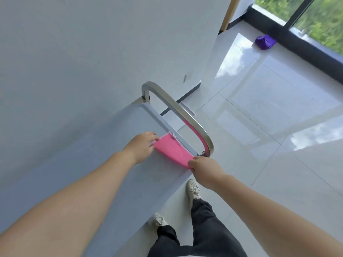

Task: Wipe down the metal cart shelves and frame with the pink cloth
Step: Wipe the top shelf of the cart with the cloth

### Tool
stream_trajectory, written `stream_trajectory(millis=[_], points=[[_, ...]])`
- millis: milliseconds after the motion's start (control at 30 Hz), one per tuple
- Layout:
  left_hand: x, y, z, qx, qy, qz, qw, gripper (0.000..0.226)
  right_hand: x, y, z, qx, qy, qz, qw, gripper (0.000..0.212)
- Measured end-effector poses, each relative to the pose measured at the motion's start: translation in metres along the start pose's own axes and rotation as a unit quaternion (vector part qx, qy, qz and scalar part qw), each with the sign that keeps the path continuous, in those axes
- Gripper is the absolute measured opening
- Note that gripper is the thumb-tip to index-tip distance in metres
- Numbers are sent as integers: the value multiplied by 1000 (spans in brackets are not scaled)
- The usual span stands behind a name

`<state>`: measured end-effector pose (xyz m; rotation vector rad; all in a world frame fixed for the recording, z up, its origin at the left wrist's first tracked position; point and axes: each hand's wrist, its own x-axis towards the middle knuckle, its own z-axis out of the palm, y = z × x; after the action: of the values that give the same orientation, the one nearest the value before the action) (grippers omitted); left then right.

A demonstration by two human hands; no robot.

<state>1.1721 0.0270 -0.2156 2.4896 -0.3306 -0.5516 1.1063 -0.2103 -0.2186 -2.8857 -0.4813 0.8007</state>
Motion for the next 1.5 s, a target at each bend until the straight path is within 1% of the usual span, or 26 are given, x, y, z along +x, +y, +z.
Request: stream_trajectory(millis=[67, 133, 333, 467, 533, 633, 700, 800, 867, 1000, 1100, 1167, 1267, 1400, 1500], points=[[-14, -8, 9, -2, -3, -15, 1000, 31, 6, -9, 13, -13, -37, -23, 999, 21], [-26, -18, 15, -3, -5, -27, 1000, 33, 11, -17, 20, -23, -57, -42, 997, 22], [-51, -41, 29, -14, 11, -67, 998, 36, 22, -24, 19, -51, -70, -76, 993, 26], [-67, -43, 45, -2, 52, -92, 994, 36, 28, -22, 18, -81, -82, -108, 988, 28], [-77, -40, 57, 12, 84, -97, 992, 36, 34, -20, 19, -94, -87, -130, 983, 30], [-92, -34, 76, 9, 138, -129, 982, 33, 45, -16, 22, -98, -89, -161, 978, 33], [-104, -29, 91, -3, 167, -154, 974, 30, 51, -15, 24, -108, -83, -183, 974, 39], [-121, -18, 114, -12, 204, -190, 960, 32, 55, -15, 24, -122, -79, -218, 965, 53], [-131, -10, 128, 3, 208, -213, 955, 31, 58, -13, 23, -124, -82, -239, 959, 59], [-144, -2, 150, 48, 191, -235, 952, 35, 68, -11, 32, -150, -89, -278, 945, 64], [-144, -6, 155, 61, 188, -246, 949, 40, 76, -10, 44, -165, -74, -278, 943, 64], [-141, -11, 157, 62, 186, -248, 949, 46, 83, -11, 51, -174, -47, -278, 944, 62], [-137, -27, 165, 73, 202, -241, 946, 45, 96, -15, 60, -165, -20, -261, 951, 60], [-130, -57, 177, 86, 208, -201, 953, 46, 112, -7, 75, -162, 13, -211, 964, 78], [-131, -69, 185, 92, 219, -171, 956, 46, 113, 0, 83, -153, 34, -200, 967, 77]])
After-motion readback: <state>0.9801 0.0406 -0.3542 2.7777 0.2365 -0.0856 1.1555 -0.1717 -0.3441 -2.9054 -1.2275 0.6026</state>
